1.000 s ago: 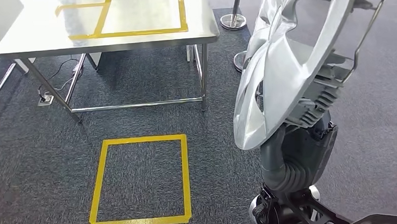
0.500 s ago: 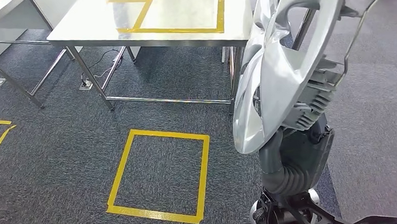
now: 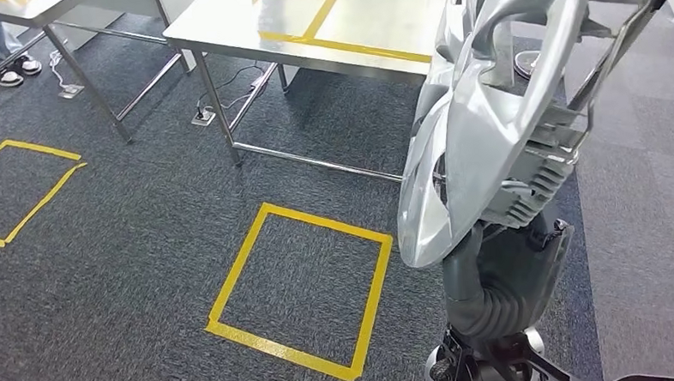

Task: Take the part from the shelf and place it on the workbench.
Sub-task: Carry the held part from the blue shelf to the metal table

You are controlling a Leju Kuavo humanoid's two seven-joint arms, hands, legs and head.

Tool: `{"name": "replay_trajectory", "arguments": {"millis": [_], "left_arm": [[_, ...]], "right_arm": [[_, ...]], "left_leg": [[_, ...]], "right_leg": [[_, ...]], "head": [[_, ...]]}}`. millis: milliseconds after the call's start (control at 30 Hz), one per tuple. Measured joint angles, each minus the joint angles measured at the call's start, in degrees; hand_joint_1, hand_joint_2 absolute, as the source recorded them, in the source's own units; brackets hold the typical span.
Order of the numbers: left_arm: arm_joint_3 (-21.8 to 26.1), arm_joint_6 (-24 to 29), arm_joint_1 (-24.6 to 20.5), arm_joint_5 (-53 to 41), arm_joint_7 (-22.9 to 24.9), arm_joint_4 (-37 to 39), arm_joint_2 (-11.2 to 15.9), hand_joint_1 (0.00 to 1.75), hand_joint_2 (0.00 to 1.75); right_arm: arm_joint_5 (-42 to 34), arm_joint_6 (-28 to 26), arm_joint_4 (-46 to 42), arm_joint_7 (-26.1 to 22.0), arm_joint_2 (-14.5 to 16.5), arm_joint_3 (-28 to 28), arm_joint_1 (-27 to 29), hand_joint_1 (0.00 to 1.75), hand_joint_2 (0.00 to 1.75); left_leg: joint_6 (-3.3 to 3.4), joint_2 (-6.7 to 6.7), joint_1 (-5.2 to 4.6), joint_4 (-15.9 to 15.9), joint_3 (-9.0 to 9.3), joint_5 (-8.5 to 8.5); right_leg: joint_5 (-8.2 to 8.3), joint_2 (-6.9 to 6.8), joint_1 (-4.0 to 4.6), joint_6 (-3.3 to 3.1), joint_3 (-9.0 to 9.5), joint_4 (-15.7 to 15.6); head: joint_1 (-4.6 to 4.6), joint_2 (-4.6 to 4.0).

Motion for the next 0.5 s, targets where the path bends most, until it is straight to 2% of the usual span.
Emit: {"name": "replay_trajectory", "arguments": {"millis": [33,67,100,133,167,233,267,300,333,433,500], "left_arm": [[0.0,0.0,0.0,0.0,0.0,0.0,0.0,0.00,1.75],[0.0,0.0,0.0,-0.1,-0.1,0.0,0.0,0.00,1.75],[0.0,-0.1,0.0,-0.1,0.0,0.0,0.0,0.00,1.75],[0.0,-0.1,0.1,-0.1,0.0,0.0,-0.1,0.00,1.75],[0.0,0.0,0.1,-0.1,0.1,0.0,-0.1,0.00,1.75],[0.0,0.0,0.0,-0.1,0.3,0.0,-0.2,0.00,1.75],[0.0,0.0,0.0,-0.1,0.4,0.0,-0.2,0.00,1.75],[0.0,0.1,0.0,-0.1,0.5,0.0,-0.2,0.00,1.75],[0.0,0.1,0.0,-0.1,0.6,0.0,-0.2,0.00,1.75],[0.1,0.1,-0.1,0.0,0.4,0.0,-0.2,0.00,1.75],[0.1,-0.1,-0.1,0.1,-0.5,0.0,-0.2,0.00,1.75]], "right_arm": [[0.7,-0.9,-0.2,0.0,-0.3,0.1,0.1,1.75,1.75],[1.3,-2.0,-0.4,0.0,-0.6,0.3,0.2,1.75,1.75],[1.8,-3.0,-0.5,0.0,-0.9,0.6,0.2,1.75,1.75],[2.0,-3.7,-0.6,0.0,-1.1,0.9,0.1,1.75,1.75],[2.0,-4.0,-0.6,0.0,-1.3,1.1,0.0,1.75,1.75],[1.8,-4.0,-0.6,0.0,-1.5,1.3,-0.6,1.75,1.75],[1.8,-3.7,-0.6,0.0,-1.5,1.3,-0.8,1.75,1.75],[1.7,-3.4,-0.6,0.0,-1.5,1.2,-1.0,1.75,1.75],[1.6,-2.9,-0.6,0.0,-1.5,1.2,-1.2,1.75,1.75],[1.6,-1.7,-0.6,0.0,-1.2,1.0,-1.7,1.75,1.75],[1.7,-1.1,-0.6,0.0,-1.0,0.9,-2.0,1.75,1.75]], "left_leg": [[0.12,-0.54,0.06,0.0,-0.03,0.03],[0.17,-1.07,0.07,0.0,-0.06,0.02],[0.17,-1.60,0.07,0.0,-0.05,0.00],[0.15,-2.07,0.08,0.1,-0.01,-0.03],[0.08,-2.49,0.10,0.1,0.08,-0.08],[-0.26,-3.17,0.07,0.3,0.26,-0.29],[-0.49,-3.42,0.00,0.4,0.23,-0.42],[-0.70,-3.58,-0.08,0.6,0.13,-0.56],[-0.67,-3.66,-0.16,0.7,-0.01,-0.62],[-0.12,-3.62,-0.13,0.6,0.00,-0.53],[-0.14,-3.59,-0.09,0.3,0.15,-0.41]], "right_leg": [[-1.86,1.29,-0.06,0.17,-1.94,4.1],[-3.30,1.88,-0.09,0.29,-4.00,8.0],[-3.81,2.10,-0.10,0.33,-5.57,10.7],[-3.13,2.16,-0.12,0.30,-6.18,11.2],[-1.36,2.18,-0.17,0.20,-5.60,9.1],[2.99,2.47,-0.27,0.01,-2.36,1.0],[4.37,2.69,-0.28,-0.15,-0.96,-2.3],[5.06,2.91,-0.28,-0.29,-0.13,-4.4],[5.04,3.06,-0.24,-0.43,0.09,-5.0],[5.22,3.08,-0.11,-0.65,0.08,-5.2],[5.23,3.08,-0.01,-0.80,0.08,-5.2]], "head": [[0.08,0.00],[0.16,0.00],[0.19,0.00],[0.20,-0.01],[0.19,-0.01],[0.20,-0.01],[0.16,-0.01],[0.13,-0.01],[0.08,-0.01],[0.04,0.00],[0.03,0.00]]}}
